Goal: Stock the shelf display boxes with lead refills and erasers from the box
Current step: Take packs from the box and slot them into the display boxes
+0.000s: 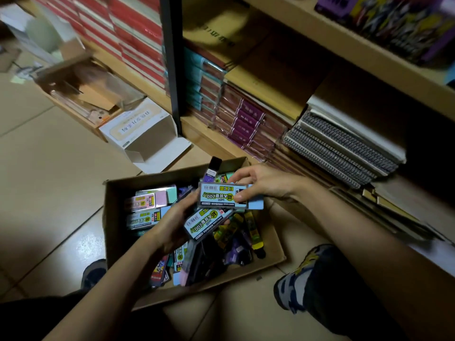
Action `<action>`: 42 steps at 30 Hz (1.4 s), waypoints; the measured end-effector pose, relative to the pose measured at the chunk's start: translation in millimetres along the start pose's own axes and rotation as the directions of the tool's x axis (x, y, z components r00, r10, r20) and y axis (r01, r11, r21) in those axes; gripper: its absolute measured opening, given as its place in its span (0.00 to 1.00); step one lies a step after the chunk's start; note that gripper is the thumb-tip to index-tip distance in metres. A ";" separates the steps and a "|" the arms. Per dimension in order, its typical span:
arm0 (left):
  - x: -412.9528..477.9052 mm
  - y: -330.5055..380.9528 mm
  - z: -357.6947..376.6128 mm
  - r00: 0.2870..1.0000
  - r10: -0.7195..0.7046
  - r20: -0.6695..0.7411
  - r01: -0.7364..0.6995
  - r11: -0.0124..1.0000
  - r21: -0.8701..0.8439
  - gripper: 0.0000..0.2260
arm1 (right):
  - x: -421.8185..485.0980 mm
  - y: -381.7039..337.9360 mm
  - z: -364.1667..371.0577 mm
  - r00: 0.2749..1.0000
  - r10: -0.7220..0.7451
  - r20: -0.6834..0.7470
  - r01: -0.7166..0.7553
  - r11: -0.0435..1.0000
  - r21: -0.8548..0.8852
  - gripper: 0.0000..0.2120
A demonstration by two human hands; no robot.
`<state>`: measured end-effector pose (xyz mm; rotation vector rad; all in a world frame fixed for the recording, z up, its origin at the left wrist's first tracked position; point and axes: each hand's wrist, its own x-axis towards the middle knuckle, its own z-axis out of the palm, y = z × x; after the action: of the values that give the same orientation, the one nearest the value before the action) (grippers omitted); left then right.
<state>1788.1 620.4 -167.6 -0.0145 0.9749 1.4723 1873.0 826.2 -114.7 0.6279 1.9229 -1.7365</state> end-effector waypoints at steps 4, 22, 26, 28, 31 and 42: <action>-4.1 15.8 16.1 0.998 0.026 0.063 -0.024 0.999 -0.032 0.24 | -21.2 -26.1 -13.1 1.000 -0.025 0.015 0.026 0.995 -0.091 0.15; -51.3 85.5 165.4 0.915 0.293 0.277 -0.342 0.928 0.149 0.14 | -158.9 -97.7 -53.2 0.740 -0.262 -0.619 0.508 0.821 0.260 0.19; -49.7 94.3 199.0 0.884 0.344 0.316 -0.404 0.903 0.145 0.11 | -179.6 -110.3 -58.0 0.630 -0.230 -0.742 0.729 0.506 0.462 0.09; -44.7 97.9 215.1 0.871 0.384 0.308 -0.441 0.885 0.145 0.14 | -190.8 -114.3 -64.4 0.540 -0.194 -0.819 0.786 0.465 0.408 0.09; -35.9 104.3 239.2 0.841 0.444 0.308 -0.495 0.862 0.108 0.14 | -213.4 -116.9 -74.7 0.408 -0.236 -0.882 0.834 0.490 0.254 0.09; -2.3 113.3 306.2 0.807 0.409 0.426 -0.507 0.850 0.144 0.12 | -345.0 -103.3 -148.6 -0.159 -0.484 -0.861 0.390 0.770 -0.505 0.13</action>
<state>1858.6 808.5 89.7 0.7245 0.8656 1.6954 2073.5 956.6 192.7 1.6883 3.5907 -1.5554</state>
